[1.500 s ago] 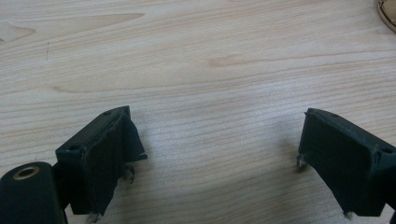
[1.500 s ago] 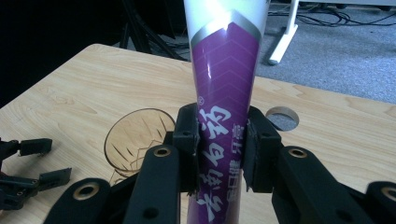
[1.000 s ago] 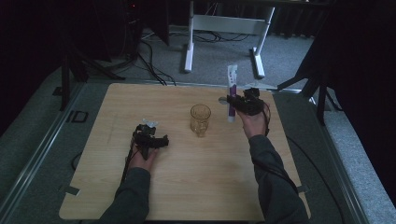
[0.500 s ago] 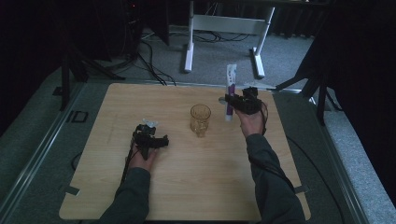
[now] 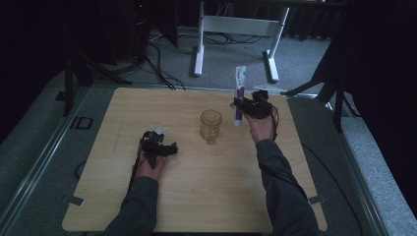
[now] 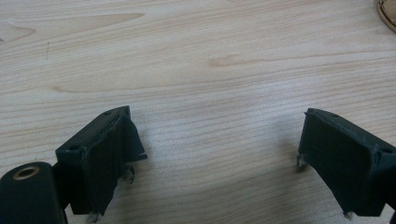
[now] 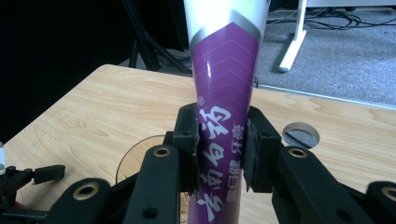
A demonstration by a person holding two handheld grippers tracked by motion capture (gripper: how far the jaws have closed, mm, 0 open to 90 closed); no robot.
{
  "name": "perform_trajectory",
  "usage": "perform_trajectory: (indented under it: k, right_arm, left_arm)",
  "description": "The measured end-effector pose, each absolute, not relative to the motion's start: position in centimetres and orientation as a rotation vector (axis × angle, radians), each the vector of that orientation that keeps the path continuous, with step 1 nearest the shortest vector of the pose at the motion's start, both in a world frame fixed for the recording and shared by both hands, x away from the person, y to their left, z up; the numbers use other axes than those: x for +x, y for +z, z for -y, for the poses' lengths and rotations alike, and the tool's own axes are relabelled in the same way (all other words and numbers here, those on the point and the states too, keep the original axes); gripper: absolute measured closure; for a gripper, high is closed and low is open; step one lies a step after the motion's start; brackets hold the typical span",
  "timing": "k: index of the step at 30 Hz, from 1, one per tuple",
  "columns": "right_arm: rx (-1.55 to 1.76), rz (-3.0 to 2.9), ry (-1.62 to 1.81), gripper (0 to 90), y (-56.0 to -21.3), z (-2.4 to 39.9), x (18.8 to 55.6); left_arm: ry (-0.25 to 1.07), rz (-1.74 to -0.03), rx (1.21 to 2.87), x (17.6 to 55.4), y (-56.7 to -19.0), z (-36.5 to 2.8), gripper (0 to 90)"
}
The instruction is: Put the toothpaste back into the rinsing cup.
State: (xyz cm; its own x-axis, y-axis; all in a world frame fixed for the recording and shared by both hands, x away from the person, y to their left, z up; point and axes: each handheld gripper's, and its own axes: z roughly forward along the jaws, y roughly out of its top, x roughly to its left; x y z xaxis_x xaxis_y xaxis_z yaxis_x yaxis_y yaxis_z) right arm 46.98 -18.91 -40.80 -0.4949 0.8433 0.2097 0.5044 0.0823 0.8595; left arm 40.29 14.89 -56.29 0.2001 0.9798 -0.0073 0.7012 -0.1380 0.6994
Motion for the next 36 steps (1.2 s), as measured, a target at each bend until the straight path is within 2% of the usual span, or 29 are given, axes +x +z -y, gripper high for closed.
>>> perform_trajectory:
  k: [36]
  right_arm:
    - [1.312, -2.05, 1.386, 70.5, -40.6, 16.9, 47.8]
  left_arm:
    - [0.629, -1.561, 1.907, 40.3, -56.3, -14.9, 10.2]
